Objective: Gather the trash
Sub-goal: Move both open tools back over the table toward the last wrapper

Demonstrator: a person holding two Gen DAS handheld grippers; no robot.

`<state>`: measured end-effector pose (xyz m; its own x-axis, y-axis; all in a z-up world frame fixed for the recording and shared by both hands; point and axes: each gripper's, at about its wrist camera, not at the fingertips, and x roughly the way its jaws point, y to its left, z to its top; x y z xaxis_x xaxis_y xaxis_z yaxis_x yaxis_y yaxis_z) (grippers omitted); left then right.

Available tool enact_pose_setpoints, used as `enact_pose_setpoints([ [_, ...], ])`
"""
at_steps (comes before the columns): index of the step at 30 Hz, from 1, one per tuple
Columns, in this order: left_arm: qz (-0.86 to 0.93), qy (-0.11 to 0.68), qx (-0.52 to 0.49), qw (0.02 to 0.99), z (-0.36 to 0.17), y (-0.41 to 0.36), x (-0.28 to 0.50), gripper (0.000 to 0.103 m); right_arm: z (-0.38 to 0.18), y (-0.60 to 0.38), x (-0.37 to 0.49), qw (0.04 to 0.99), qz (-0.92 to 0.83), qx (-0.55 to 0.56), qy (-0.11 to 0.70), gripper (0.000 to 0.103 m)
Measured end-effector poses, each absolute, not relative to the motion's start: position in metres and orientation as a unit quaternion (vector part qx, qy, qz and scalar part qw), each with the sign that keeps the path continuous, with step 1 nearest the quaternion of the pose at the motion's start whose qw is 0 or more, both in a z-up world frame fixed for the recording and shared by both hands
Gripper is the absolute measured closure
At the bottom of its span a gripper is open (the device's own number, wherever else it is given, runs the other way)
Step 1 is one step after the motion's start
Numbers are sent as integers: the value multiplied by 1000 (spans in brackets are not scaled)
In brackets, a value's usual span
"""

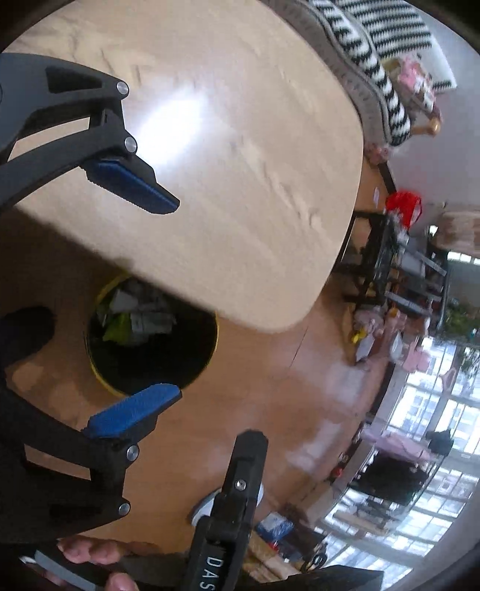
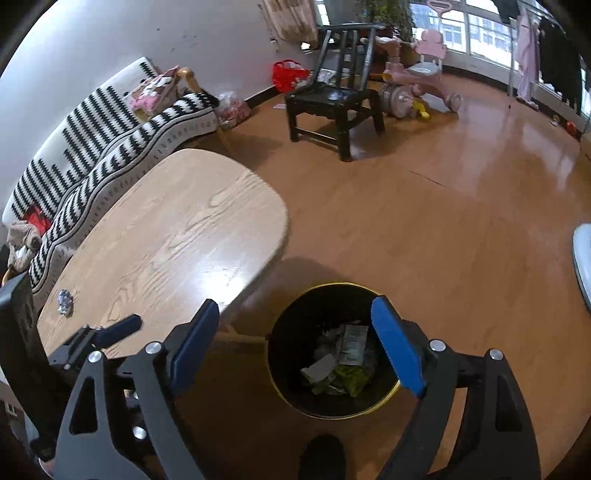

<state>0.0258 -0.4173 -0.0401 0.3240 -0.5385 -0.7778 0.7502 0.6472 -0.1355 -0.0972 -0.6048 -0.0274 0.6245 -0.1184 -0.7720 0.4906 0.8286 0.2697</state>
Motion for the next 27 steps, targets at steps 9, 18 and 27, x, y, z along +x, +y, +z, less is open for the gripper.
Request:
enact_pose_setpoints([
  [9, -254, 416, 91, 868, -22, -291, 83, 12, -11, -529, -42, 890, -100, 178, 407, 20],
  [18, -118, 427, 52, 895, -21, -138, 133, 12, -2, -422, 24, 900, 0, 125, 418, 20],
  [27, -50, 443, 4, 895, -29, -21, 139, 12, -13, -293, 111, 888, 112, 93, 436, 20],
])
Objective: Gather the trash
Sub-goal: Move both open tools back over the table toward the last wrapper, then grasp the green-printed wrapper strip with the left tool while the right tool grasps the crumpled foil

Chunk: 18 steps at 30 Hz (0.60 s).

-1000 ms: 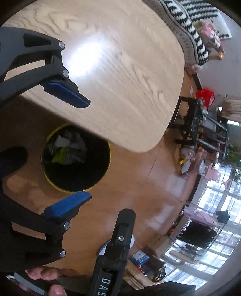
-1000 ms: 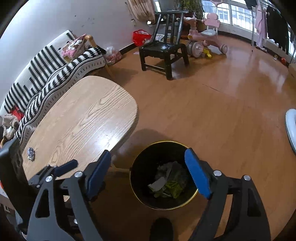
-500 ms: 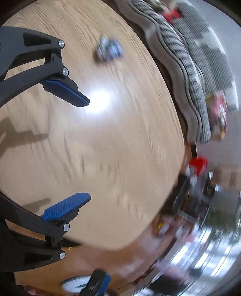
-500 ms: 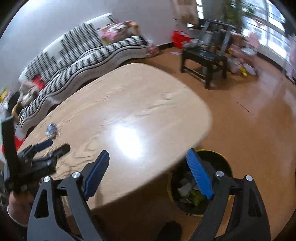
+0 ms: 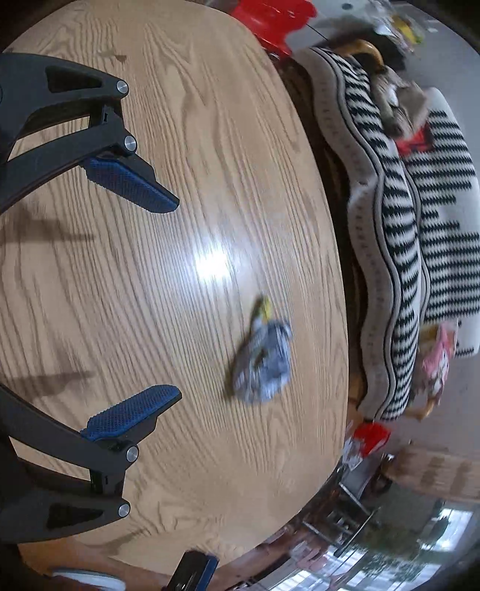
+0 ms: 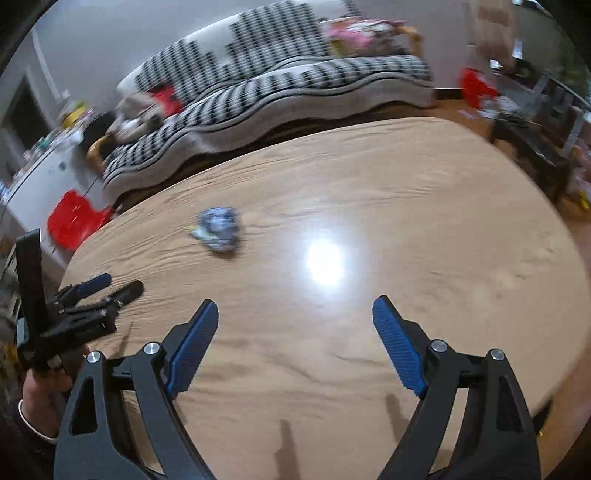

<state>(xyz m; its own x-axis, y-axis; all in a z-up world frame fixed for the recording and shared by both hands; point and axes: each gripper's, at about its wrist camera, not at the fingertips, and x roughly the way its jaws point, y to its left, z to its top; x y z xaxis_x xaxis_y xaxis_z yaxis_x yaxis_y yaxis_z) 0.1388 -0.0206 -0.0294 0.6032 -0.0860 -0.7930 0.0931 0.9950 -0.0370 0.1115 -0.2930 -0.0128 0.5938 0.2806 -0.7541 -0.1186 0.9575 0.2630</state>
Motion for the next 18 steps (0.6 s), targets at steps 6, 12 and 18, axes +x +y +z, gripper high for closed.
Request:
enact_pose_setpoints([
  [6, -42, 447, 2, 893, -39, 7, 146, 12, -22, -217, 168, 885, 152, 52, 437, 20],
  [12, -37, 457, -1, 889, -49, 18, 153, 12, -43, -193, 230, 879, 151, 30, 451, 26],
  [18, -38, 459, -17, 887, -54, 15, 168, 12, -68, -184, 264, 867, 168, 23, 468, 40],
])
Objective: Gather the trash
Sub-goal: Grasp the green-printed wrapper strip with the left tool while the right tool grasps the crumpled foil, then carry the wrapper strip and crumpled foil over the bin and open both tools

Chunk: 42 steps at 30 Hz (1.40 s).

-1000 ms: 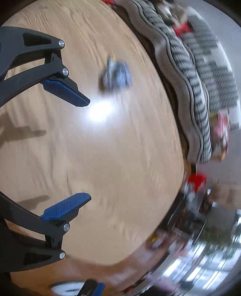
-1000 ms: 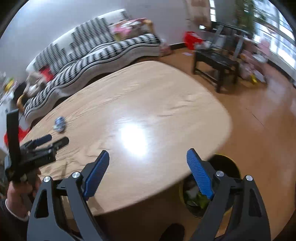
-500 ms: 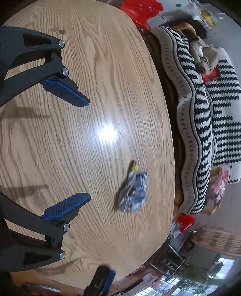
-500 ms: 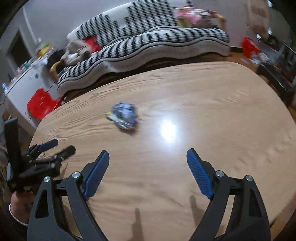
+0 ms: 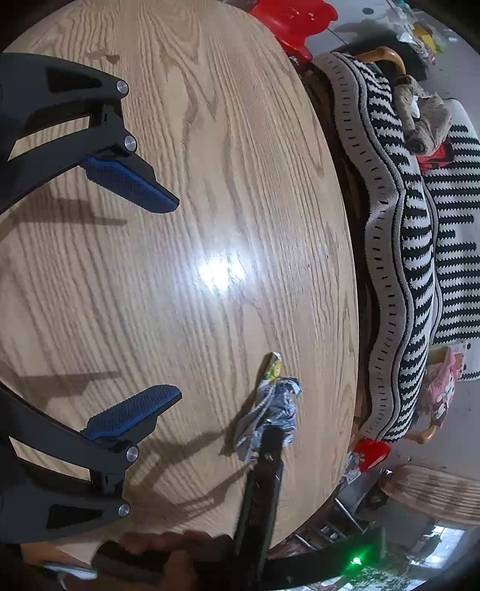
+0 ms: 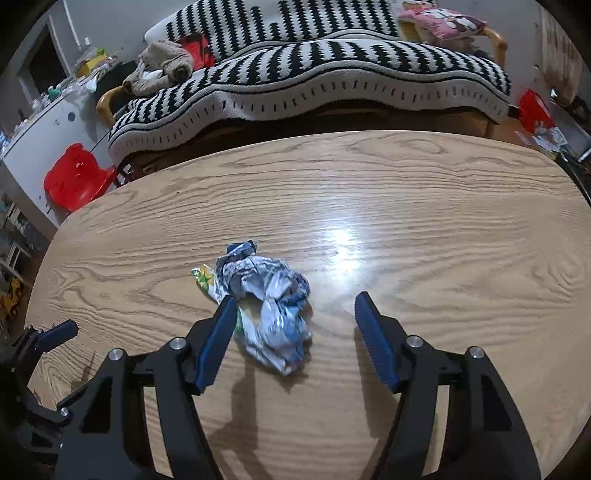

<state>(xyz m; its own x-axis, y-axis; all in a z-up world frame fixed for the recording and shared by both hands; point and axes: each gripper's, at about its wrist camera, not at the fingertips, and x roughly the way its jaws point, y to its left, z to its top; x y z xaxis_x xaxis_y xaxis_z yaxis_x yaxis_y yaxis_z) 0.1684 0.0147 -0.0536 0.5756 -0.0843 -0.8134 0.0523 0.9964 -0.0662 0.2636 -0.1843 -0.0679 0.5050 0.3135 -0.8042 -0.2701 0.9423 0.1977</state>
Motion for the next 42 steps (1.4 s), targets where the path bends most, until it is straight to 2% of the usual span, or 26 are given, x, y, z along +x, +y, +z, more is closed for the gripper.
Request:
enact_pose_setpoints([
  [2, -39, 460, -23, 887, -56, 9, 175, 12, -73, -179, 268, 863, 178, 18, 472, 54],
  [3, -38, 460, -25, 887, -57, 6, 178, 12, -75, -177, 270, 860, 187, 19, 475, 69],
  [4, -37, 461, -27, 886, -58, 2, 182, 12, -76, -175, 270, 859, 191, 19, 475, 75],
  [13, -28, 465, -69, 882, -61, -35, 206, 12, -49, -227, 245, 884, 152, 77, 436, 78],
  [21, 8, 468, -139, 873, -65, -64, 237, 12, -29, -305, 183, 893, 95, 97, 429, 78],
  [25, 20, 484, -148, 862, -73, -76, 251, 12, -29, -329, 148, 893, 80, 80, 436, 78],
  [29, 39, 487, -109, 866, -74, -93, 257, 13, -29, -350, 109, 894, 59, 59, 441, 78],
  [31, 60, 479, -85, 872, -74, -98, 255, 28, -29, -359, 90, 895, 47, 49, 442, 78],
  [33, 72, 473, -60, 876, -72, -102, 252, 72, -29, -366, 72, 896, 36, 48, 440, 78],
  [35, 62, 475, -59, 876, -72, -104, 250, 91, -29, -374, 58, 896, 27, 57, 440, 78],
  [42, 27, 474, -55, 879, -58, -108, 233, 94, -17, -394, 23, 901, 1, 89, 425, 78],
])
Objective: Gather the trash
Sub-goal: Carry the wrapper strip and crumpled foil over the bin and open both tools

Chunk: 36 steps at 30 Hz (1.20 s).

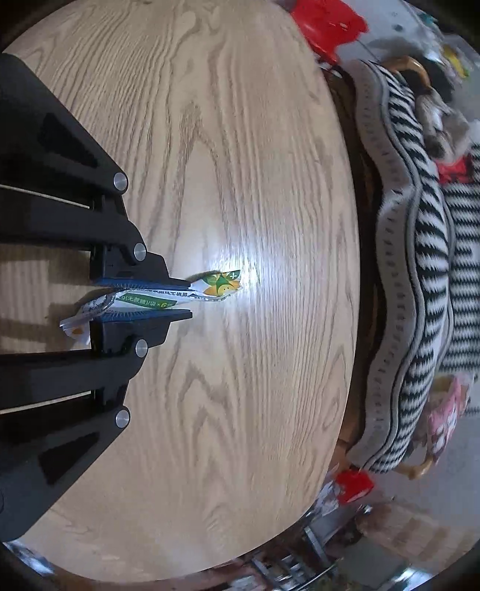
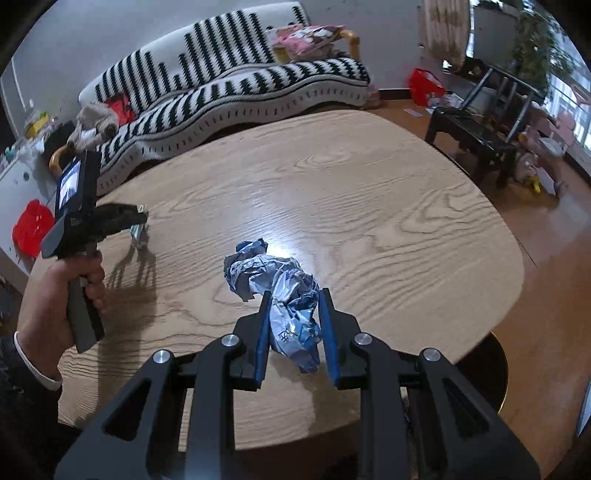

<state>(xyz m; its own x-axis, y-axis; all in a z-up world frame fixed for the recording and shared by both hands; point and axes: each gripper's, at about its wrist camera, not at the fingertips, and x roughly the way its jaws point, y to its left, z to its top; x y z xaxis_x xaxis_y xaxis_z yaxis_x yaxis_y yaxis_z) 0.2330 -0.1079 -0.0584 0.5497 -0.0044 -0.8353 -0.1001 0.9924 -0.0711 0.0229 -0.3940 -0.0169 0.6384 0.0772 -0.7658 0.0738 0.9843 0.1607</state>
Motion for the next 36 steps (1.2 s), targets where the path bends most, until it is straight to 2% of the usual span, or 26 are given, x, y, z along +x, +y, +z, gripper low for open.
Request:
enact_pose_setpoints([
  [5, -46, 460, -19, 887, -36, -141, 194, 94, -15, -420, -16, 904, -32, 106, 412, 78],
  [12, -204, 439, 25, 875, -11, -245, 119, 94, -12, -478, -78, 904, -92, 128, 397, 78],
  [21, -403, 423, 123, 802, -27, -391, 15, 93, -31, -602, -133, 867, -187, 223, 404, 78],
  [23, -447, 441, 113, 770, -36, -413, 4, 93, -36, -620, -139, 859, -197, 245, 405, 78],
  [30, -468, 450, 138, 748, -61, -462, -5, 93, -49, -634, -135, 845, -199, 273, 415, 78],
  [36, -469, 454, 134, 746, -65, -466, 2, 93, -47, -633, -128, 847, -194, 271, 415, 78],
])
